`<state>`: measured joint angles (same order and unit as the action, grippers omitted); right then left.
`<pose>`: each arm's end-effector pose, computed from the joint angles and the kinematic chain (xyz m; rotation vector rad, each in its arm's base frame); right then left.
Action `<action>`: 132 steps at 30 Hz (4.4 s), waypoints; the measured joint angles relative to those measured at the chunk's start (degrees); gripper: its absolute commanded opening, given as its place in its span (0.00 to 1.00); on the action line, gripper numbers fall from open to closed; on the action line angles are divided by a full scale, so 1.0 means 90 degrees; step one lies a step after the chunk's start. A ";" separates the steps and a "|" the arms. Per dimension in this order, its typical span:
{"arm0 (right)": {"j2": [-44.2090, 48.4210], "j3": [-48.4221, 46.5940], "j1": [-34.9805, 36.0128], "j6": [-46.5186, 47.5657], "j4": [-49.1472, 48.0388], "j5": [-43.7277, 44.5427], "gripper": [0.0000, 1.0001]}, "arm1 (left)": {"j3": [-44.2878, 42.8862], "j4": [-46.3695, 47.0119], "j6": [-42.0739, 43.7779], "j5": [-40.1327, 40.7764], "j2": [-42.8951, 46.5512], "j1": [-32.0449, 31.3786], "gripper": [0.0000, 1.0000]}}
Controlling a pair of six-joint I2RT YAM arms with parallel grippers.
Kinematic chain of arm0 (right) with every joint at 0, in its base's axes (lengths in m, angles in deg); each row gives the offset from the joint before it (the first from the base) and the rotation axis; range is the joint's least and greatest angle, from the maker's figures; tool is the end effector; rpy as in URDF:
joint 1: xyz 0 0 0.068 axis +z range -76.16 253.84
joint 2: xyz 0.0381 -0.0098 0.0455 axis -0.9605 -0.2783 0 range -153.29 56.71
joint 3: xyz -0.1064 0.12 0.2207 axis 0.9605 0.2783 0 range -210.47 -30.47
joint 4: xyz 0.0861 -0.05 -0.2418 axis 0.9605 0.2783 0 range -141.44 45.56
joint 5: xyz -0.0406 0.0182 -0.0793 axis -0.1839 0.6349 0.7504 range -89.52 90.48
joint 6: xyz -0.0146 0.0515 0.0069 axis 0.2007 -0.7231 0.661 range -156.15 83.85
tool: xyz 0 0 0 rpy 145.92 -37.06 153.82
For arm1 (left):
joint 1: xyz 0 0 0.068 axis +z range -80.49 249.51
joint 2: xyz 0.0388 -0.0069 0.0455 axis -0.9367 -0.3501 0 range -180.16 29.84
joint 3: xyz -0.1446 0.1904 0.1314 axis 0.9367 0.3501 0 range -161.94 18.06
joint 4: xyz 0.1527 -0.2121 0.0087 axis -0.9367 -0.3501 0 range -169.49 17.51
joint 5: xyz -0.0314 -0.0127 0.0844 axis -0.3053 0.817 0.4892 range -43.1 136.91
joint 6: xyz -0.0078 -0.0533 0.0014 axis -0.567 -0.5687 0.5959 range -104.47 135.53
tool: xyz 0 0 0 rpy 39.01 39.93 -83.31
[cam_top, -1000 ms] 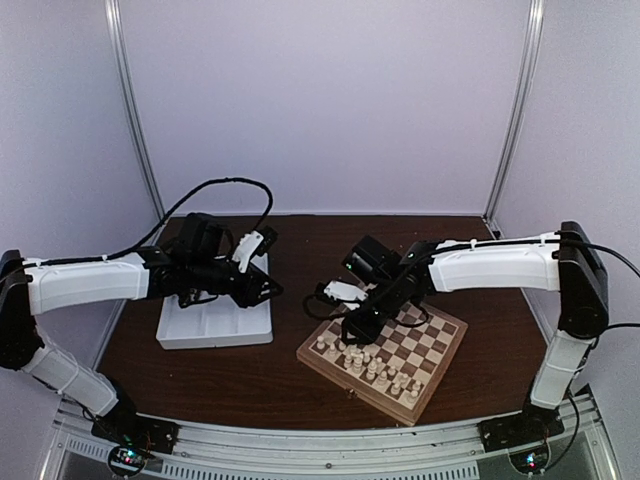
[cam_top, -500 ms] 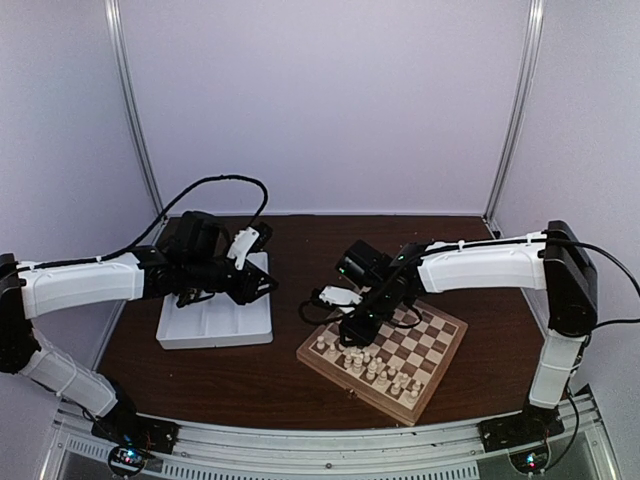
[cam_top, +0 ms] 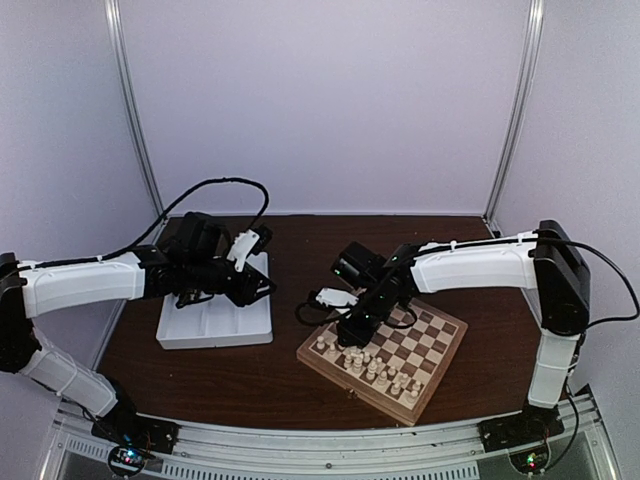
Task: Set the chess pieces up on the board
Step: Move the chess piece to the chessboard.
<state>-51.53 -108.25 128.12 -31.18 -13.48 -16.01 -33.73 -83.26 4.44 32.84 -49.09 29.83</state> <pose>0.2161 0.3176 0.1911 -1.4813 2.4453 0.6036 0.2258 -0.1985 0.2475 0.7063 2.2075 -0.7427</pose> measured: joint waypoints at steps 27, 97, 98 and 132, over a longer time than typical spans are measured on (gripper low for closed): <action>-0.0503 -0.0823 0.0010 0.0255 0.0117 0.0056 0.07 | -0.0007 -0.0029 -0.0180 -0.0029 -0.0117 0.0000 0.26; 0.0459 -0.0112 0.0010 0.0209 0.0551 0.0546 0.34 | 0.0148 0.0007 -0.0440 -0.0075 -0.0117 0.0036 0.27; 0.0459 -0.0061 0.0010 0.0197 0.0571 0.0537 0.34 | 0.0151 0.0012 -0.0444 -0.0090 -0.0117 0.0036 0.27; 0.0442 0.0267 0.0010 0.0078 0.0442 0.0289 0.27 | 0.0160 0.0036 -0.0500 -0.0204 -0.0117 0.0036 0.27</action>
<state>-47.56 -105.85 128.21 -30.48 -9.51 -13.41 -32.28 -82.93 -0.07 31.00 -50.14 30.16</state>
